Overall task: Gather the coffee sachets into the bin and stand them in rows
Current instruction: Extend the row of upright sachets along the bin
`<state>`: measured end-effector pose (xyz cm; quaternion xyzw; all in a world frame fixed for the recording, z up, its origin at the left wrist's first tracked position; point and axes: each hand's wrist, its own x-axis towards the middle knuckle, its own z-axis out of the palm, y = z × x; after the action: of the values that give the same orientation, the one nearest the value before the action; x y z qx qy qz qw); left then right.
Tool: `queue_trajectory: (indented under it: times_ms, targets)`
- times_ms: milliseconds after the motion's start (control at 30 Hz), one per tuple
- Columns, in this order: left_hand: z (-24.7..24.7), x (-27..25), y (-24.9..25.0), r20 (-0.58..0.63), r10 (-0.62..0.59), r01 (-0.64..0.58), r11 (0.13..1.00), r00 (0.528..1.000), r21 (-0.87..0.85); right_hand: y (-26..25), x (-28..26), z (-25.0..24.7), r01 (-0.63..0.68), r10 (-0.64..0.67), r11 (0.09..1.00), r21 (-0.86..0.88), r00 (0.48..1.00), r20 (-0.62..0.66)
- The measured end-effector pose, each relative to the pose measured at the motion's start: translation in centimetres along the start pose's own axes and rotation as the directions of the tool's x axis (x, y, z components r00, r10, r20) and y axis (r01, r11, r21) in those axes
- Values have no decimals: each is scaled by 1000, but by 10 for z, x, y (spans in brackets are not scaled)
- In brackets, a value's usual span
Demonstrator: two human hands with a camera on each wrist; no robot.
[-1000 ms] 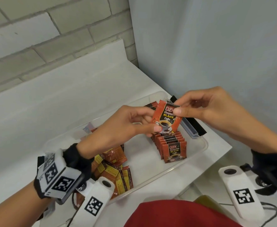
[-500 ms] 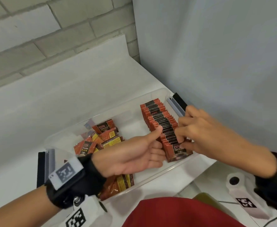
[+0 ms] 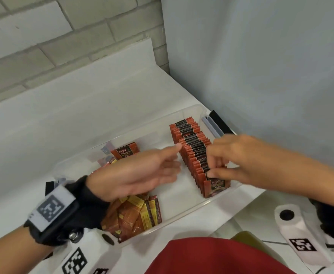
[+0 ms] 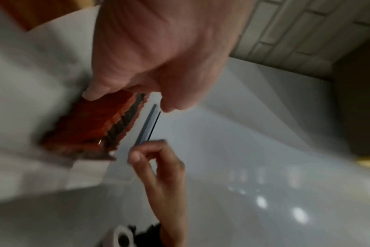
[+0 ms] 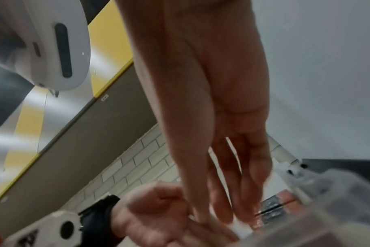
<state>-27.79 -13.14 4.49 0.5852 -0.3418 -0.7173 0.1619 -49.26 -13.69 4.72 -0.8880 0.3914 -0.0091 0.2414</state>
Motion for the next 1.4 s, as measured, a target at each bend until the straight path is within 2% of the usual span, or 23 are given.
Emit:
queue_trajectory:
  times_ms: [67,100,167,267,367,400,467,600,667,733,800,867,967,1000,1067,1133,1200,1333,1400]
  targets:
    - [-5,-4,9,-15,159,-148,947,987,285,-9,0,4,19,-23,999,39,994,111]
    - [-7,-7,16,14,236,-217,867,972,449,-13,0,8,14,-16,1000,13,981,191]
    - [-10,-7,27,127,334,-321,624,934,712,-13,1,18,-6,26,998,-63,945,327]
    - [-8,0,36,317,292,-392,251,902,885,-16,5,25,-55,97,992,-112,908,407]
    - [2,12,32,396,156,-396,-35,905,918,-17,8,30,-107,144,988,-114,907,395]
    - [6,17,29,386,107,-377,-100,916,921,-17,8,31,-109,144,988,-111,913,382]
    - [10,25,22,358,26,-350,-157,933,924,-18,7,31,-120,152,987,-111,920,360]
    - [9,33,14,366,23,-352,-218,930,910,-20,7,32,-147,171,985,-95,925,338]
    - [8,35,13,373,34,-359,-202,927,911,-20,8,32,-163,181,983,-82,918,351]
    - [5,33,15,398,47,-391,-116,916,913,-19,8,30,-174,186,982,-66,913,362]
    - [-2,26,19,424,96,-430,65,901,900,-20,8,29,-181,185,982,-47,912,367]
    - [-11,15,20,390,190,-429,259,901,865,-19,9,29,-182,183,983,-36,915,360]
    - [-15,1,14,197,281,-335,623,939,707,-18,8,29,-192,192,981,-37,913,360]
    - [-13,-1,9,147,261,-296,742,954,602,-19,8,29,-193,193,981,-37,912,361]
    - [-3,-1,-4,167,164,-218,895,972,389,-20,8,28,-191,190,981,-35,913,362]
    - [10,4,-14,290,96,-158,967,952,198,-21,8,28,-180,183,983,-42,915,359]
    - [19,11,-20,365,104,-140,988,925,71,-21,8,28,-160,170,985,-59,920,354]
    - [18,30,-25,224,48,-16,990,973,-139,-20,8,28,-147,165,986,-79,919,359]
    - [19,32,-26,208,5,35,982,978,-186,-21,8,26,-154,169,986,-71,911,375]
